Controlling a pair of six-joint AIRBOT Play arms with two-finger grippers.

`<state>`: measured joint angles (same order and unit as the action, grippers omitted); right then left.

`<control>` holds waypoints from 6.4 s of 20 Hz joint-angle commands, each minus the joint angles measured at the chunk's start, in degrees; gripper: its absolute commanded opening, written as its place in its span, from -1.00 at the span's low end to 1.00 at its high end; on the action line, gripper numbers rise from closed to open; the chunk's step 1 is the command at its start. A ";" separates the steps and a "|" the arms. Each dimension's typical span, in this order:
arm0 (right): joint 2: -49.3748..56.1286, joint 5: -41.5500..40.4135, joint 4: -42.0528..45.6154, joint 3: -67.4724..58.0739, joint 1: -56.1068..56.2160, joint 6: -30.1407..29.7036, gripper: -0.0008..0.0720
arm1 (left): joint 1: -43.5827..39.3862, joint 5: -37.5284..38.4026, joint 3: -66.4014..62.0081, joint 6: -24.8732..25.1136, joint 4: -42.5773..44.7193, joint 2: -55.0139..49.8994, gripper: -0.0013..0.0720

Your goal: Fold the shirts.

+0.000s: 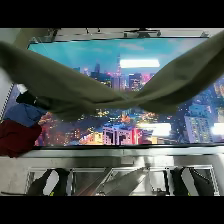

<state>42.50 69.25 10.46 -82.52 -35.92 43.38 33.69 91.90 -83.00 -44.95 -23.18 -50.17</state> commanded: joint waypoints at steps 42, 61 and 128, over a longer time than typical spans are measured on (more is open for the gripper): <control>69.72 3.04 35.21 -7.50 13.68 10.03 -0.92 | -26.12 -16.33 -17.73 -24.20 81.26 -61.20 -0.93; 68.98 2.82 40.46 -7.76 16.06 10.91 -0.11 | -29.86 -18.75 -13.57 -26.18 90.75 -61.07 -0.79; 30.25 12.83 33.00 41.11 5.33 18.40 -0.92 | -23.67 -8.68 40.72 -10.38 58.93 -16.39 -0.92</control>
<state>72.86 73.17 55.75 -36.10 -30.79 64.18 10.04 77.89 -36.77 -57.32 42.68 -71.18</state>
